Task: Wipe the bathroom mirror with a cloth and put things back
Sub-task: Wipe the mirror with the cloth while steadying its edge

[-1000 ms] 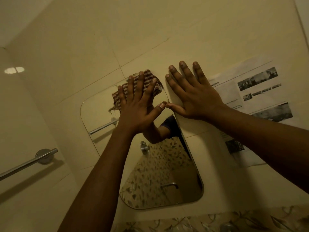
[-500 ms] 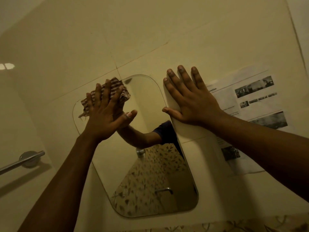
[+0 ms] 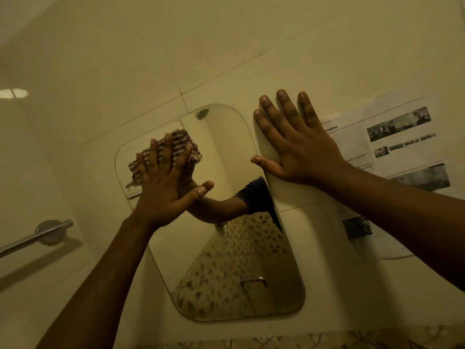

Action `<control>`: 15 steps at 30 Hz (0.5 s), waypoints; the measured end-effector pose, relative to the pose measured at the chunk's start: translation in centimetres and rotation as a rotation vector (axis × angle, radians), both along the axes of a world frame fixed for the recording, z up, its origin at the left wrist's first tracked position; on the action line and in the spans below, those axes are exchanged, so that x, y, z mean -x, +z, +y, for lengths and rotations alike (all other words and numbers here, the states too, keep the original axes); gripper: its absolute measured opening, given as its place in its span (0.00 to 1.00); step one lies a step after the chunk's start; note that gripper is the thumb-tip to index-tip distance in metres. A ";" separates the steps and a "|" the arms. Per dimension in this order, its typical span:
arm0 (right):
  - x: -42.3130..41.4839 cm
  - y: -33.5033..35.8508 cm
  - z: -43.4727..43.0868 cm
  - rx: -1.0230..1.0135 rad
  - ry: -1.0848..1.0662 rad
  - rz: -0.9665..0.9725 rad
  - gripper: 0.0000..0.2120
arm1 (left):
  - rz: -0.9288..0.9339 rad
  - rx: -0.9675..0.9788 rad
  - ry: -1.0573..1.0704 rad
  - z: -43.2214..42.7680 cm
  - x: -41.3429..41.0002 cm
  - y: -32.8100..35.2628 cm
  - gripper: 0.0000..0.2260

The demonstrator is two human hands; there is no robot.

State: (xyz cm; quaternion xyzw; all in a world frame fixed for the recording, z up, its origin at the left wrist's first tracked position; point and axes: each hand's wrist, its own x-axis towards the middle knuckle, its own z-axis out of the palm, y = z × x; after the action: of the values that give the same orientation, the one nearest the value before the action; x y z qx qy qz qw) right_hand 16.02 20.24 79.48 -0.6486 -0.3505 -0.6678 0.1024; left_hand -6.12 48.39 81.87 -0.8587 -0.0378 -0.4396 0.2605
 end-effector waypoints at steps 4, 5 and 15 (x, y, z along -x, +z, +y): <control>-0.1 -0.1 0.1 -0.009 0.007 -0.007 0.46 | 0.015 -0.039 -0.006 0.2 0.2 -3.0 0.42; -0.2 -0.1 0.1 -0.011 0.011 -0.009 0.46 | 0.020 -0.046 -0.011 0.3 0.2 -3.9 0.42; -0.2 -0.1 0.1 -0.019 0.033 -0.016 0.46 | 0.134 0.035 0.028 0.9 1.5 -17.2 0.44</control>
State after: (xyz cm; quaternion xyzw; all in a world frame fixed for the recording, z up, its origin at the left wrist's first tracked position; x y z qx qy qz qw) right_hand 16.24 20.36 79.36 -0.6364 -0.3556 -0.6745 0.1166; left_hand -7.63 49.24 64.71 -0.8900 -0.0398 -0.3769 0.2536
